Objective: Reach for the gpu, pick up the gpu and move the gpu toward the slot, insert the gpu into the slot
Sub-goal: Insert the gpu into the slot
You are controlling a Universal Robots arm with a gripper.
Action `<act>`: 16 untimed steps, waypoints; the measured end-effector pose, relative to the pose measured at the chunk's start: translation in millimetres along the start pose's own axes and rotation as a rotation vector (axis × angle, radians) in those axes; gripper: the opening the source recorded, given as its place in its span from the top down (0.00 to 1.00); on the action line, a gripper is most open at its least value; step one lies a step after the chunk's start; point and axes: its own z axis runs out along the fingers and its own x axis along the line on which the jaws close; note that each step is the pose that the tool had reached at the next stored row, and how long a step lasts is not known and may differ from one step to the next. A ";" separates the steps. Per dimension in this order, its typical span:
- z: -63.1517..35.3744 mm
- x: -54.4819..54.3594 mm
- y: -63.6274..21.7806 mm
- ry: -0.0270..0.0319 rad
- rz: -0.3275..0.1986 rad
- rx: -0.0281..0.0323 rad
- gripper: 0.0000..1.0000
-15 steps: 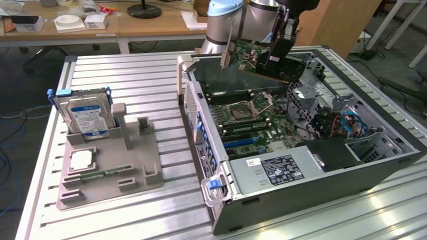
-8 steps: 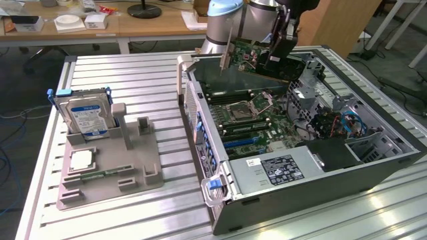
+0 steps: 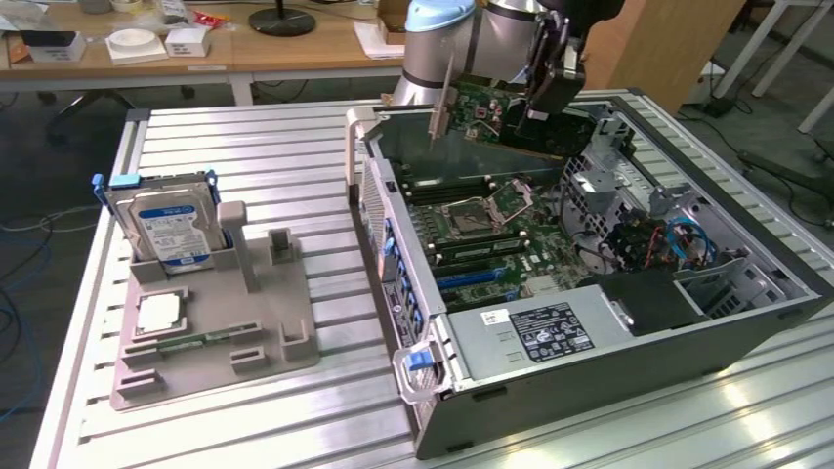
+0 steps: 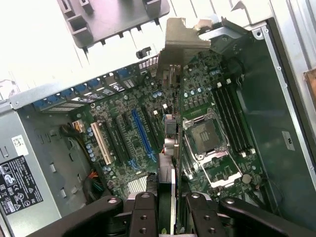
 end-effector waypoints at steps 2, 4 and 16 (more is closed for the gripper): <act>0.0 0.0 0.0 0.0002 -0.015 -0.0005 0.73; 0.0 0.0 0.0 0.0005 -0.029 -0.0010 0.73; 0.0 0.1 0.0 0.0019 -0.116 -0.0037 0.73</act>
